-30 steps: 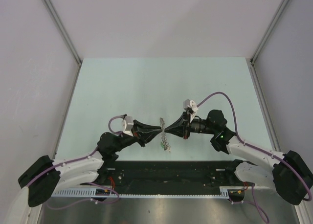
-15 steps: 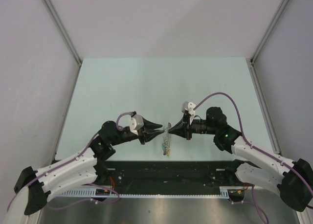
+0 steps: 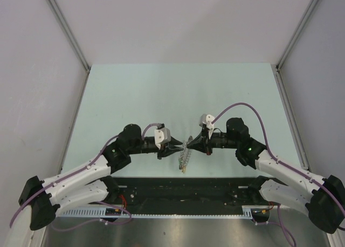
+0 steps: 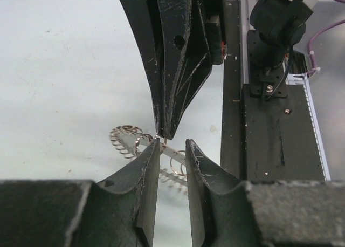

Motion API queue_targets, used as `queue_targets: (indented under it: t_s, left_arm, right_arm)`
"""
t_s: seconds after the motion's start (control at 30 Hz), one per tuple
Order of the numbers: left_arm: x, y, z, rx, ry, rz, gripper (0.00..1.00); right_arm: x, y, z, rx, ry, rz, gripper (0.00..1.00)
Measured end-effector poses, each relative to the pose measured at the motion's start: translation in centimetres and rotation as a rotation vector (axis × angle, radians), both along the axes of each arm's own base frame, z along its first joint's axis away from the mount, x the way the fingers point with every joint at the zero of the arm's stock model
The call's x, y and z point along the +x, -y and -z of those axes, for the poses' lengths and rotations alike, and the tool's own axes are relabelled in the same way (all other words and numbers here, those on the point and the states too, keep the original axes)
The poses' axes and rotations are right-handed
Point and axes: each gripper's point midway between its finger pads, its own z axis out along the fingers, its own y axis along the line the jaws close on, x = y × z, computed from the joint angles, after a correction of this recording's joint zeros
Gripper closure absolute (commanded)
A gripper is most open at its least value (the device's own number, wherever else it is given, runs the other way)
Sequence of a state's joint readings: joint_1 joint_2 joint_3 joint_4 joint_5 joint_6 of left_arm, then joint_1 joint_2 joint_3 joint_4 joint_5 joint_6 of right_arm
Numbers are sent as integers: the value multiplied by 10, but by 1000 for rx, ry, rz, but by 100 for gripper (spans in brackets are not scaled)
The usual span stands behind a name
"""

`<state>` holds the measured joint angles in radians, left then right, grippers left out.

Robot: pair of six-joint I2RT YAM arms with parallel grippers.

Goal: Put the keys on the keyring

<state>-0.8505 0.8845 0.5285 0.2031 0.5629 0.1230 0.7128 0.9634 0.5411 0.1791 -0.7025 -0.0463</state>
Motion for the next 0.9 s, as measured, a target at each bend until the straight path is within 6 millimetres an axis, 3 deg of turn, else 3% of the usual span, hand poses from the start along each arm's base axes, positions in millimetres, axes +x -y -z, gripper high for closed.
queue_targets:
  t_s: [0.23, 0.53, 0.9]
  left_arm:
    - [6, 3, 8, 52, -12, -4, 63]
    - [12, 5, 13, 85, -13, -5, 62]
    - [10, 8, 19, 114, -33, 27, 69]
  right_arm:
    - [-2, 0, 0, -2, 3, -12, 100]
    - [-3, 0, 0, -1, 4, -21, 100]
    - [-5, 0, 0, 0, 3, -27, 100]
